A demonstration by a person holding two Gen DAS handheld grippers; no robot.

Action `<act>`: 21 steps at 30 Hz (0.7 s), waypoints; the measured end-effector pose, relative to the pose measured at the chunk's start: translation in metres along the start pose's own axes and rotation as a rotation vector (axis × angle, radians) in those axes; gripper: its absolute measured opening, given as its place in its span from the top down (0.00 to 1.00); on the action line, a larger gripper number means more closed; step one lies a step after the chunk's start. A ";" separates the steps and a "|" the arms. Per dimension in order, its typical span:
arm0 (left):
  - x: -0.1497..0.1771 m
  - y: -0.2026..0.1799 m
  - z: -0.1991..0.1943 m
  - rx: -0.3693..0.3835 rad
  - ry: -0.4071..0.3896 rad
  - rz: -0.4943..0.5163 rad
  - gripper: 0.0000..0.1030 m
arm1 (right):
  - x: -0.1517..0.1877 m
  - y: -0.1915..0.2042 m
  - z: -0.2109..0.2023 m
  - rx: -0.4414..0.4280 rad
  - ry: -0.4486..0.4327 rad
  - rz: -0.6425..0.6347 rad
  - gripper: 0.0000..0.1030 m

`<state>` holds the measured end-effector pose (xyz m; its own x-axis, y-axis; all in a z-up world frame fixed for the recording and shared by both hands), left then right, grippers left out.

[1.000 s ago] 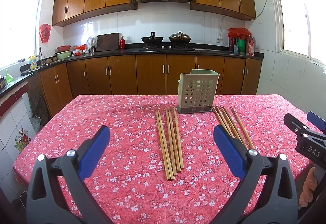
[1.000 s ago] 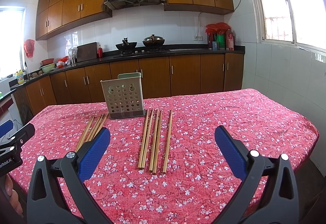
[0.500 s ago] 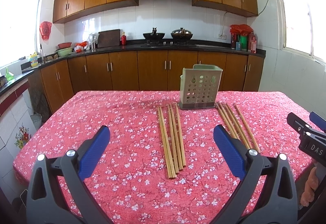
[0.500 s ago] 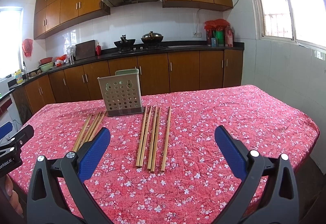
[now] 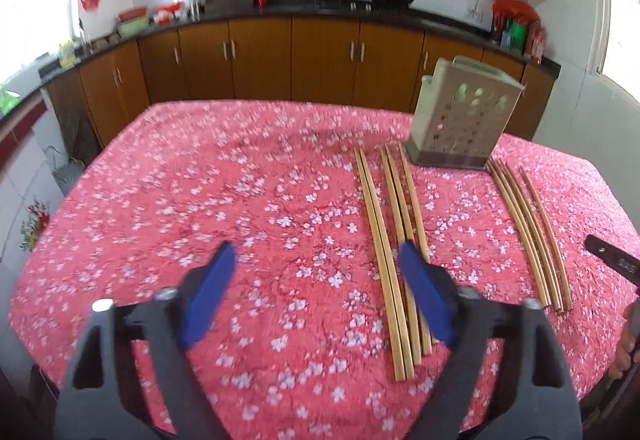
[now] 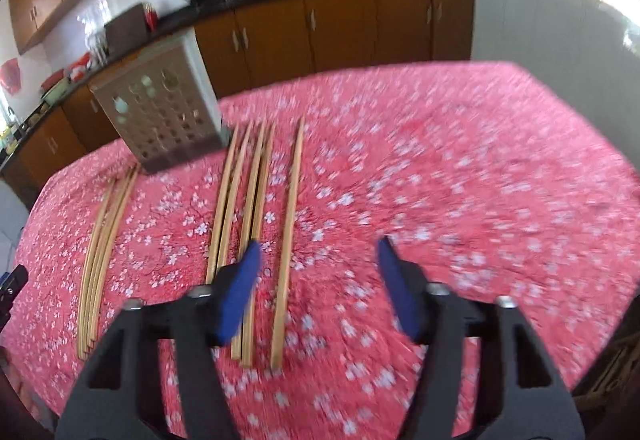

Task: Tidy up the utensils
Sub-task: 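Lower and close the left tool on a chopstick while the right tool grasps another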

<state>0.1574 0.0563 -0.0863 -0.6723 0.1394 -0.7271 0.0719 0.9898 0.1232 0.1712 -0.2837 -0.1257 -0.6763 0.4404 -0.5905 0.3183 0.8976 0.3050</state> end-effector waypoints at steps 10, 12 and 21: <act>0.005 -0.030 0.052 0.127 0.148 0.038 0.67 | 0.015 0.015 0.039 0.024 0.088 -0.088 0.78; 0.008 -0.035 0.057 0.150 0.165 0.038 0.72 | 0.014 0.014 0.038 0.023 0.087 -0.090 0.81; 0.015 -0.044 0.059 0.164 0.195 0.068 0.80 | 0.013 0.016 0.041 0.015 0.086 -0.107 0.81</act>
<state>0.1875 0.0162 -0.1429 -0.7900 0.2125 -0.5751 0.2292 0.9724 0.0443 0.1950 -0.2631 -0.1594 -0.7610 0.3399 -0.5526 0.2512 0.9397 0.2321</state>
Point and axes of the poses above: each gripper's, at about its wrist camera, not at the fingertips, and z roughly the way its jaws point, y to its left, x to its underside, the point moved 5 cm from there along z, roughly the way its jaws point, and after that the axes turned 13 degrees about z, right-handed, at the moved point
